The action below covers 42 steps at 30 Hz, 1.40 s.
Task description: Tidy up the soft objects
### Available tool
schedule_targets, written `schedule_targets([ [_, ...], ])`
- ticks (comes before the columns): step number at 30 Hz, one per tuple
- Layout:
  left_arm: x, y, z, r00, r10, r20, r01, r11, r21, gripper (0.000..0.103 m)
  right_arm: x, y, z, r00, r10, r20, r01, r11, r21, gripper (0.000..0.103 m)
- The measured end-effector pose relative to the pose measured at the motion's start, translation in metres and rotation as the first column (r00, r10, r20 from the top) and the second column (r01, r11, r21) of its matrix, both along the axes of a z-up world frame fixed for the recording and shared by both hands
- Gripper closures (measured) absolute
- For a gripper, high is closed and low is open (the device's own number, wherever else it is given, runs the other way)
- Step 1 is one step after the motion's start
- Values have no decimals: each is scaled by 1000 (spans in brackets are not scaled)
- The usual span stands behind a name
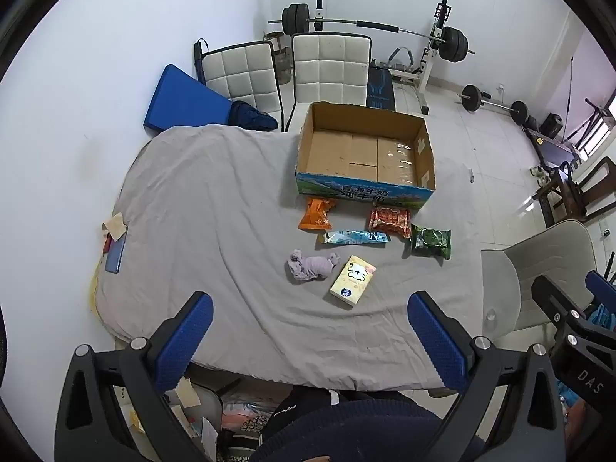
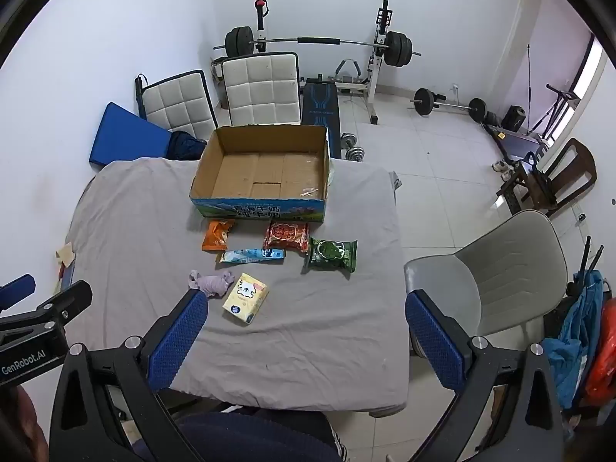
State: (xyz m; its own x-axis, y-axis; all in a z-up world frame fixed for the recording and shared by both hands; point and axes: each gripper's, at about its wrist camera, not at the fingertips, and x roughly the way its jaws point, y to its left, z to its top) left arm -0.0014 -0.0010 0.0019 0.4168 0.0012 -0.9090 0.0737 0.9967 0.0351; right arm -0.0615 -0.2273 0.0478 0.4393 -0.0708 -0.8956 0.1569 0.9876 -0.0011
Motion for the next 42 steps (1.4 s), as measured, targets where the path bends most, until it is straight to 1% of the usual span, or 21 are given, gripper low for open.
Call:
schedule_targets([
  [2,-1,-1,1,1000,-1,4,1,1000,-5,0,0,0,0,1000,1,-6,-1,1000,-12,0],
  [6,-12,-9,-5,1000,-3,2,3,1000,-3,0,0,1,0,1000,2,-14,-2,1000,-9,0],
  [7,-8,-9,0,1000,-2,-12,1,1000,-11,0,0,0,0,1000,1,-13,-1,1000,-8,0],
  [13,-13,-20,3,1000,-5,-9,5,1000,-5,0,-3,-2,-4,1000,-10,-10,10,1000,-5,0],
  [15,-6,-6,-2,1000,-7,-13,6,1000,-21,0,-1,-1,-2,1000,-9,-9,9,1000,-5,0],
  [27,-7,-11,1,1000,-9,-4,9,1000,-20,0,-8,-10,4,1000,-16,-4,16,1000,5,0],
  [42,-8,-10,3,1000,-10,2,10,1000,-24,0,-8,-5,1,1000,-19,8,19,1000,1,0],
])
